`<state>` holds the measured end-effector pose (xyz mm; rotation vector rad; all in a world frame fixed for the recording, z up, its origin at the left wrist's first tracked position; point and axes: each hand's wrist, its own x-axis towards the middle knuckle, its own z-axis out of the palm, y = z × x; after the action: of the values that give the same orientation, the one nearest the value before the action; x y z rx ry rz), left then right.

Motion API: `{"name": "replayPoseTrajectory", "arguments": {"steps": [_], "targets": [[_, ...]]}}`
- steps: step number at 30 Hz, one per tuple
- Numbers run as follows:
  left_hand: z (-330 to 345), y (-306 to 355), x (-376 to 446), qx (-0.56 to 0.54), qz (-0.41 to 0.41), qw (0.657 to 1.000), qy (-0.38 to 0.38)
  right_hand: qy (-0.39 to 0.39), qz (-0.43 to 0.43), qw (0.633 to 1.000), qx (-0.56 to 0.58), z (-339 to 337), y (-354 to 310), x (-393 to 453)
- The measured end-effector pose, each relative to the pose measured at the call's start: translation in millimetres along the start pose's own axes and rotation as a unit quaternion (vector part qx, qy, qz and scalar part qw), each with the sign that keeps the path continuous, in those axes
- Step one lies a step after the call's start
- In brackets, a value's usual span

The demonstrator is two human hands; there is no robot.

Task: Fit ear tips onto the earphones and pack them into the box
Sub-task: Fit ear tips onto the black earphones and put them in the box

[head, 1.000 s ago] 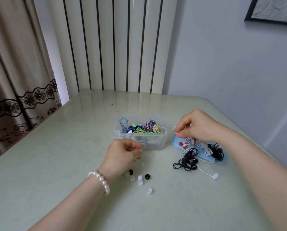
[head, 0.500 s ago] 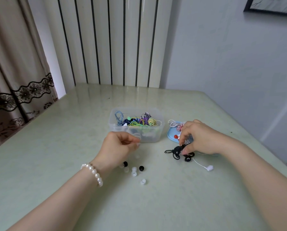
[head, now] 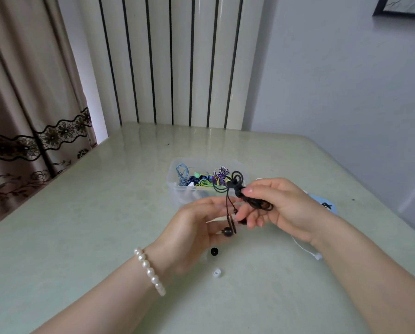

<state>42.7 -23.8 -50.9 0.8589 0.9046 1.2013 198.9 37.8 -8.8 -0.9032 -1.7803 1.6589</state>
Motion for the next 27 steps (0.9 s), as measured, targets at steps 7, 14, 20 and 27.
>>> {"name": "replayPoseTrajectory", "arguments": {"steps": [7, 14, 20, 27], "targets": [[-1, -3, 0, -0.099, -0.062, 0.993, -0.024, 0.041, -0.001, 0.997, 0.063, -6, 5, 2], [-2, -6, 2, -0.057, -0.008, 0.997, 0.059, -0.014, 0.054, 0.991, -0.124, -32, 10, 0], [-3, -15, 3, 0.078, 0.042, 0.993, 0.084, -0.097, 0.107, 0.918, -0.369, -36, 27, -1], [5, -24, 1, 0.181, 0.069, 0.977, 0.084, -0.111, 0.076, 0.939, -0.317, -29, 22, -7]]}}
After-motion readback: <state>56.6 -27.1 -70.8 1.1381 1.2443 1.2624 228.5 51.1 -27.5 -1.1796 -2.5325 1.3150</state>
